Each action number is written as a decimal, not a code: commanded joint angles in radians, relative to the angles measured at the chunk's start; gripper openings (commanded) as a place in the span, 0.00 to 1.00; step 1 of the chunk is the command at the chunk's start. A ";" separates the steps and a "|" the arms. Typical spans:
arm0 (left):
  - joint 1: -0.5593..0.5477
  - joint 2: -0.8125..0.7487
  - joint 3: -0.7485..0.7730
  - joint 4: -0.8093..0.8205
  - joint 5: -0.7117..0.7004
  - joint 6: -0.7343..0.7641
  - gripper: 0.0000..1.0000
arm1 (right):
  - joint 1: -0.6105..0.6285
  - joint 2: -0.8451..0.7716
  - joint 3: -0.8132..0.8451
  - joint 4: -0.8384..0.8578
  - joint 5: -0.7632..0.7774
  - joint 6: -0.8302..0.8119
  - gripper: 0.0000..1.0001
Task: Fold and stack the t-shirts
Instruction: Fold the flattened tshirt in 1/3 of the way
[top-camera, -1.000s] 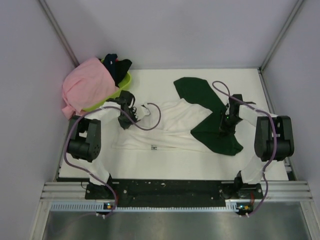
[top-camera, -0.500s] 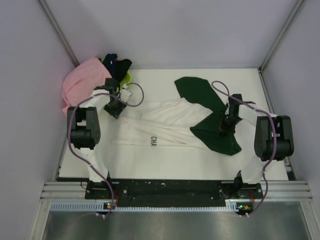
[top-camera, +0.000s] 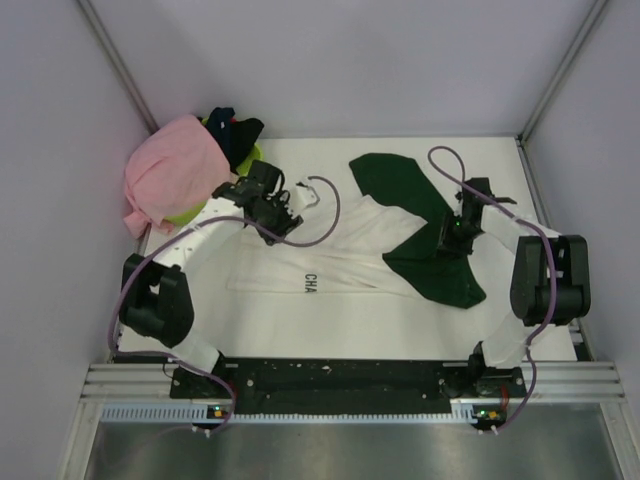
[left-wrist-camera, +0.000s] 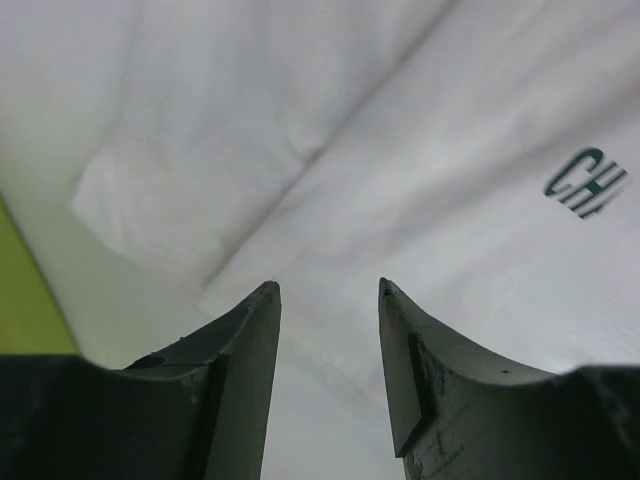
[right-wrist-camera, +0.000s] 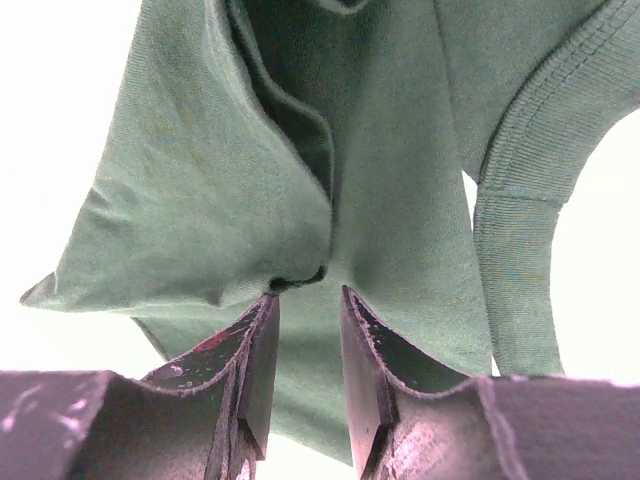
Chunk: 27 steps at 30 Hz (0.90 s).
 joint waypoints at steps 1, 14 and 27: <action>0.006 -0.038 -0.130 -0.087 0.033 0.041 0.49 | -0.011 -0.012 0.021 0.020 -0.042 0.014 0.31; 0.006 -0.041 -0.415 0.041 -0.144 0.011 0.50 | -0.012 -0.136 -0.045 0.078 -0.126 0.098 0.54; 0.006 -0.049 -0.434 0.065 -0.118 0.017 0.50 | -0.017 0.009 -0.046 0.089 0.042 0.065 0.43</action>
